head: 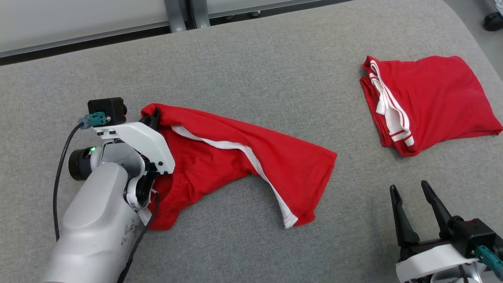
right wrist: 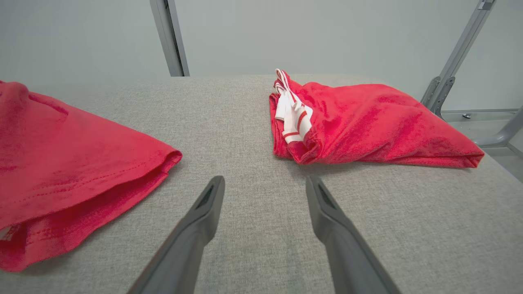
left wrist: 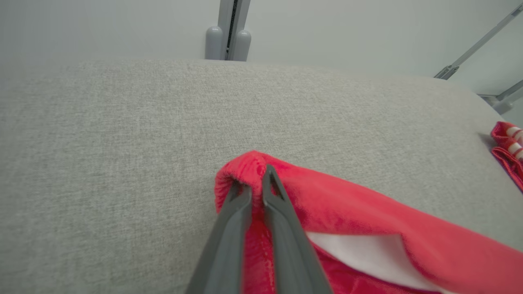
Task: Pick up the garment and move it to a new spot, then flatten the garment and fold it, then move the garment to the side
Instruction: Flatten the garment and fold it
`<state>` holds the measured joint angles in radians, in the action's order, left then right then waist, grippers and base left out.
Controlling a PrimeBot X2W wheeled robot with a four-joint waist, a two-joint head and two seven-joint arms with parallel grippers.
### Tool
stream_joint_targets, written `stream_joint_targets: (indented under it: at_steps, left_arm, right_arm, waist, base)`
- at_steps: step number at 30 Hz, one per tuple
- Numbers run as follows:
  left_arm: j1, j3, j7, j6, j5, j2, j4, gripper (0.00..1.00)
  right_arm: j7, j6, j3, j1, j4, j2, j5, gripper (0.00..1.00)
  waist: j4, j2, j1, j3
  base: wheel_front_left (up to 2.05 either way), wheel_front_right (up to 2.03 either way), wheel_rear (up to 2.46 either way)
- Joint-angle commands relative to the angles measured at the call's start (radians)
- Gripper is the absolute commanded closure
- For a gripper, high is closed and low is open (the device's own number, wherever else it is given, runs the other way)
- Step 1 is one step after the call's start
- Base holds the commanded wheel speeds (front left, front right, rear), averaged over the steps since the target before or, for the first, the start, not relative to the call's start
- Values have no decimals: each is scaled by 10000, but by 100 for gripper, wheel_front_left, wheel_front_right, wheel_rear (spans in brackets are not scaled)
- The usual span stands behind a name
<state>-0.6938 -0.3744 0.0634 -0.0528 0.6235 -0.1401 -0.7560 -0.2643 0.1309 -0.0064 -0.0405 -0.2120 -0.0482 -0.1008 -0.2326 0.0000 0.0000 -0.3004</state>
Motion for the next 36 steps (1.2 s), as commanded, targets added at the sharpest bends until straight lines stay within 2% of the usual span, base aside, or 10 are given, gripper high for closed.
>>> stream_joint_targets:
  at_steps: [1,2,4,5,18,28,29,30,31,36]
  left_arm:
    - [-160,39,-77,41,-20,-24,-79,100]
    - [-268,41,-171,128,10,17,-324,100]
    - [-462,83,-499,312,99,113,-722,9]
    - [-496,72,-629,433,137,156,-885,0]
    - [2432,-793,-989,1557,40,-755,1832,0]
    - [4841,-1795,1669,400,-122,-1558,6394,0]
    - [4886,-1827,1820,333,-174,-1652,6535,9]
    - [4941,-1827,1963,295,-87,-1697,6643,64]
    - [4961,-1939,2151,377,-90,-1788,6768,100]
    - [4493,-1606,2289,680,868,-1307,7968,100]
  right_arm:
    - [0,-2,-15,-161,1,-48,58,0]
    - [0,-2,-14,-152,-12,-48,62,0]
    - [0,-2,-26,-151,-42,-48,138,0]
    - [0,-2,-47,-142,-56,-53,164,0]
    - [0,-2,-470,816,63,-50,317,0]
    - [0,-2,-258,645,156,-50,169,0]
    - [0,-2,-244,608,156,-53,138,0]
    - [0,-2,-246,604,158,-55,121,0]
    - [0,-2,-242,594,160,-52,128,0]
    - [0,-2,-323,627,128,-50,34,0]
  waist:
    - [17,0,0,15]
    - [38,0,0,39]
    - [94,0,0,104]
    - [134,0,0,164]
    - [704,0,0,1431]
    - [817,0,0,1128]
    - [777,0,0,1091]
    - [748,0,0,1071]
    - [715,0,0,1051]
    - [637,0,0,976]
  base:
    - [0,0,0]
    - [0,0,0]
    - [0,0,0]
    - [0,0,0]
    - [0,0,0]
    - [0,0,0]
    - [0,0,0]
    - [0,0,0]
    - [0,0,0]
    - [0,0,0]
